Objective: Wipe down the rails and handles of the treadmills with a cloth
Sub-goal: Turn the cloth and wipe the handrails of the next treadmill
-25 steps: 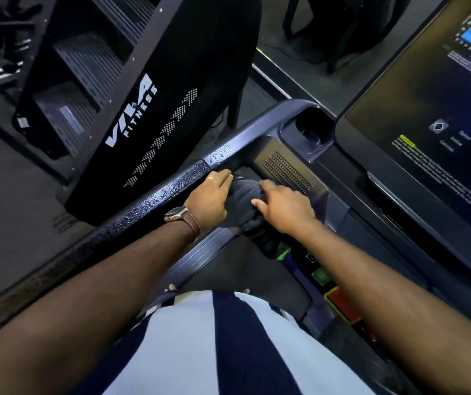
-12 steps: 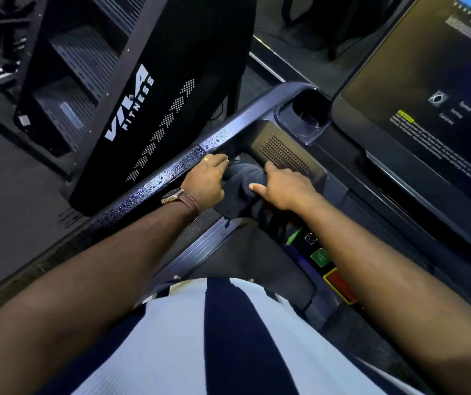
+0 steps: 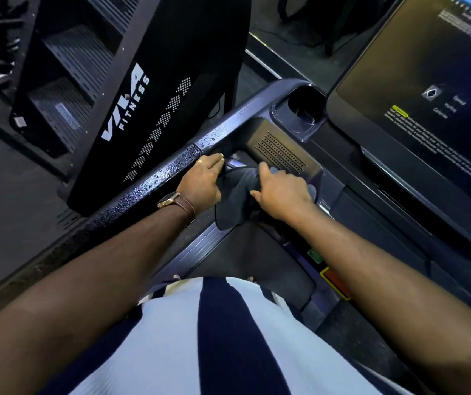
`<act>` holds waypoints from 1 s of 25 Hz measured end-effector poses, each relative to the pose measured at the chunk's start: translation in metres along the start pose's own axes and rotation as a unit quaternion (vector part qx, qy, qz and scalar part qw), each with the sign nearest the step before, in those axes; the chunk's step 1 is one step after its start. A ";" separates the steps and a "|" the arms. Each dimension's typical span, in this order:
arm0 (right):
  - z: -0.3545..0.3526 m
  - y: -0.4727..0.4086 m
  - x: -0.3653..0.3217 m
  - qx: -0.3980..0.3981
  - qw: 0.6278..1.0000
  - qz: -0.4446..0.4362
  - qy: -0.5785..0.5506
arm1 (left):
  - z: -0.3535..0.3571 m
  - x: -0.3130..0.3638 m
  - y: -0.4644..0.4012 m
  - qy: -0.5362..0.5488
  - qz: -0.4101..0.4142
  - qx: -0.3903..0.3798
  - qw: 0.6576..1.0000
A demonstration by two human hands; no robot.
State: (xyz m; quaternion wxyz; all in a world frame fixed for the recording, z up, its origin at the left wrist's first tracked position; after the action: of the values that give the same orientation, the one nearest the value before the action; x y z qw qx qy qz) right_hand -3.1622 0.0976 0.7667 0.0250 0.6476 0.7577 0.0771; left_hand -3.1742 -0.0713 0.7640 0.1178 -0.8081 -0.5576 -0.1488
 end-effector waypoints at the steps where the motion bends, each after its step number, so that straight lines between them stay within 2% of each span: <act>1: -0.001 -0.015 -0.008 -0.037 0.998 -0.004 -0.042 | 0.001 0.001 0.001 0.001 -0.003 0.001 1.000; 2: -0.002 -0.032 -0.017 -0.089 0.991 -0.015 -0.101 | 0.002 0.002 0.001 0.000 -0.002 0.000 1.000; 4: -0.005 -0.055 -0.028 -0.184 0.949 -0.033 -0.255 | 0.002 0.001 0.001 0.001 -0.004 -0.002 1.000; 6: -0.006 -0.062 -0.024 -0.226 0.912 -0.028 -0.340 | 0.000 -0.001 0.000 -0.004 -0.003 -0.006 1.000; 7: -0.005 -0.058 -0.020 -0.224 0.913 -0.032 -0.340 | 0.000 -0.001 0.000 -0.005 -0.001 -0.005 1.000; 9: -0.001 -0.043 -0.010 -0.153 0.953 -0.033 -0.258 | 0.001 -0.002 0.000 -0.004 -0.006 0.001 1.000; 11: 0.006 -0.018 -0.002 -0.012 0.995 -0.002 -0.099 | 0.004 -0.001 -0.001 0.004 -0.013 0.010 1.000; 13: 0.011 0.013 -0.015 0.079 0.995 0.002 0.058 | 0.004 -0.002 0.000 0.010 -0.016 0.018 1.000; 15: 0.013 0.019 -0.041 0.102 0.988 -0.028 0.113 | 0.002 0.000 0.000 0.019 -0.014 0.020 1.000; 17: 0.014 0.003 -0.070 0.079 0.981 -0.088 0.152 | 0.000 0.003 0.001 0.035 -0.008 0.016 0.999; 19: 0.011 -0.010 -0.082 0.075 0.973 -0.108 0.188 | -0.002 0.003 0.003 0.046 -0.006 0.005 0.999; 22: 0.018 0.012 -0.061 0.113 0.961 -0.167 0.188 | 0.004 -0.004 0.011 0.014 -0.008 -0.048 0.999; 25: 0.019 0.028 -0.032 0.134 0.960 -0.174 0.175 | 0.013 -0.005 0.020 -0.008 -0.026 -0.069 0.997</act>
State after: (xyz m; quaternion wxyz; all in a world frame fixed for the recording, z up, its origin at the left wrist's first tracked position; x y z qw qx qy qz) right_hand -3.1268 0.0716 0.7507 -0.1816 0.4800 0.8544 0.0815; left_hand -3.1557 -0.0777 0.7499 0.0534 -0.8010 -0.5676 -0.1830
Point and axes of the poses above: each hand's wrist, its own y-axis away from the middle knuckle, its own z-axis out of the palm, x = y × z, the point moved 6 cm from there along -y, towards the middle knuckle
